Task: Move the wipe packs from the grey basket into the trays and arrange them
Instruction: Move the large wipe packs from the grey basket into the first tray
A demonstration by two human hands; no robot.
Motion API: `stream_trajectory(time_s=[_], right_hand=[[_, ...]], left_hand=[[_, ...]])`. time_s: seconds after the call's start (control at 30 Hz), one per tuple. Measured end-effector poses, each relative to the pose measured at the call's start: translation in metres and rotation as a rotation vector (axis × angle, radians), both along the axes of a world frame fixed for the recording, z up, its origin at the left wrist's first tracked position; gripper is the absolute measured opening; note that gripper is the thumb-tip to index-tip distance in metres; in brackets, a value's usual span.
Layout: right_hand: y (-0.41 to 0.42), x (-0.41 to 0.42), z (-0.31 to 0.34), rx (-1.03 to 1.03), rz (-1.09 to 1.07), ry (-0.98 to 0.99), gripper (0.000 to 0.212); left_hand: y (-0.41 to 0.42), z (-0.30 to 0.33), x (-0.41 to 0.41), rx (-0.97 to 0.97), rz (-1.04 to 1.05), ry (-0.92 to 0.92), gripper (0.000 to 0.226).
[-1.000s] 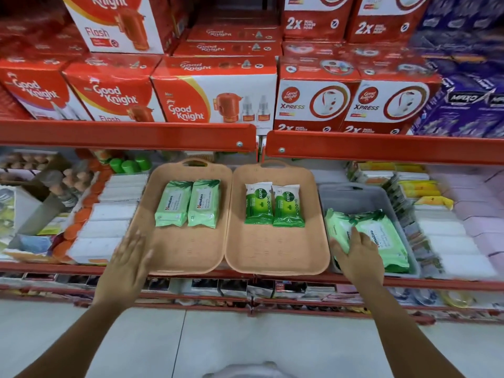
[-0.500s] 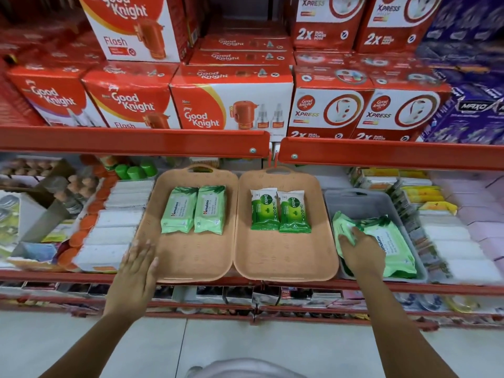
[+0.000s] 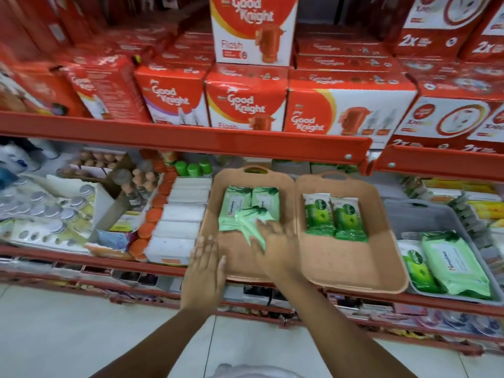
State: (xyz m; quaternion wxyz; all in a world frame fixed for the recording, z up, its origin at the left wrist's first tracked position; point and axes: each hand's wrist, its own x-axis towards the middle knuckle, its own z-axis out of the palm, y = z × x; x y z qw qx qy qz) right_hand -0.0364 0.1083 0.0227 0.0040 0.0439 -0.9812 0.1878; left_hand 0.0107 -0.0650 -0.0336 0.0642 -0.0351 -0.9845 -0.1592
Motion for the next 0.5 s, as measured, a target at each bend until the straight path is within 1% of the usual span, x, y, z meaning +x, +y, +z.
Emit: stream_trajectory(time_s=[0.13,0.17,0.27,0.33,0.4,0.5], right_hand=[[-0.039,-0.015,-0.015,0.101,0.093,-0.115,0.051],[-0.044,-0.015,-0.019,0.084,0.133,-0.164,0.051],[-0.043,-0.013,-0.03,-0.06,0.227,-0.315,0.051],[-0.035,-0.012,-0.032,-0.072,0.288,-0.361,0.052],[-0.023,-0.009,-0.028,-0.034,0.307,-0.337,0.055],[-0.001,0.002,-0.015,-0.022,0.22,-0.145,0.055]], left_hand=[[-0.003,0.0,-0.002,-0.033,-0.025,-0.014,0.067],[-0.004,0.0,-0.001,-0.033,-0.036,-0.015,0.066],[-0.003,0.001,-0.001,-0.033,-0.046,-0.013,0.067],[-0.002,0.002,-0.001,-0.039,-0.043,-0.017,0.066],[-0.003,0.001,-0.001,-0.03,-0.044,-0.012,0.065],[-0.003,0.0,0.0,-0.023,-0.047,0.017,0.061]])
